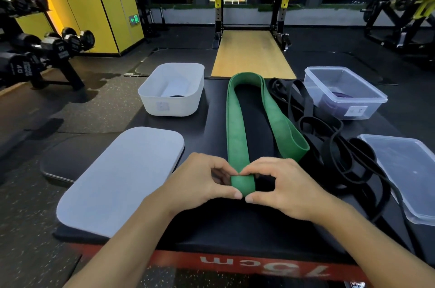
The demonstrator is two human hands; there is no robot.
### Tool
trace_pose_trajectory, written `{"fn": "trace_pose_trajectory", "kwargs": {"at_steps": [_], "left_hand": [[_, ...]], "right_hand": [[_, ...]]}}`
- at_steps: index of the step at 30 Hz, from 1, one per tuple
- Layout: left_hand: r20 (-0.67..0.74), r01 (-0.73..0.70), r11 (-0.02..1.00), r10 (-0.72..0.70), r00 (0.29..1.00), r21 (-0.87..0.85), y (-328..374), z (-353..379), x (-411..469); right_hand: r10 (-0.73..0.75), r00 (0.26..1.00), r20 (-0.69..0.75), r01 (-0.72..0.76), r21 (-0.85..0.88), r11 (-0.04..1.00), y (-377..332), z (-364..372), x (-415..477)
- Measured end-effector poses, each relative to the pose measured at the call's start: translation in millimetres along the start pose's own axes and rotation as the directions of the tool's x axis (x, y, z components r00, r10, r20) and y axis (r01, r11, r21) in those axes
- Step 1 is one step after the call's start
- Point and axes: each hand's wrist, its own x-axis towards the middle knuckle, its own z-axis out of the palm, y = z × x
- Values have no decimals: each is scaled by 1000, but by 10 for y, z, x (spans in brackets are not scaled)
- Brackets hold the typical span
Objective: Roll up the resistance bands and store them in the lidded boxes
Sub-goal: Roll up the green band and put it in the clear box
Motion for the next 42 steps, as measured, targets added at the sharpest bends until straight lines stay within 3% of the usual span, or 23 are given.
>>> {"fn": "trace_pose_trajectory", "kwargs": {"at_steps": [4,11,19,24,31,37,42], "left_hand": [[94,13,1000,-12,995,-6,83,68,-273],[88,30,1000,-30,996,-6,161,56,-268],[-3,17,997,-16,1000,69,224,157,-376],[5,27,977,-29,1000,210,294,154,-319],[16,27,943,-34,999,330,332,142,-241],[-57,55,969,-42,997,241,237,210,-287],[-34,14,990,-9,999,142,144,228,-281]], "right_hand": [[5,997,72,-8,31,1000,-117,9,-271],[61,997,56,-64,66,996,-107,10,-303],[107,983,152,-113,33,993,-29,-49,-198],[105,978,182,-110,18,994,-12,-24,-225],[158,983,98,-155,-32,987,-78,72,-391],[171,974,146,-161,-77,984,-149,17,-331],[138,973,187,-117,-119,986,-132,-17,-316]]}}
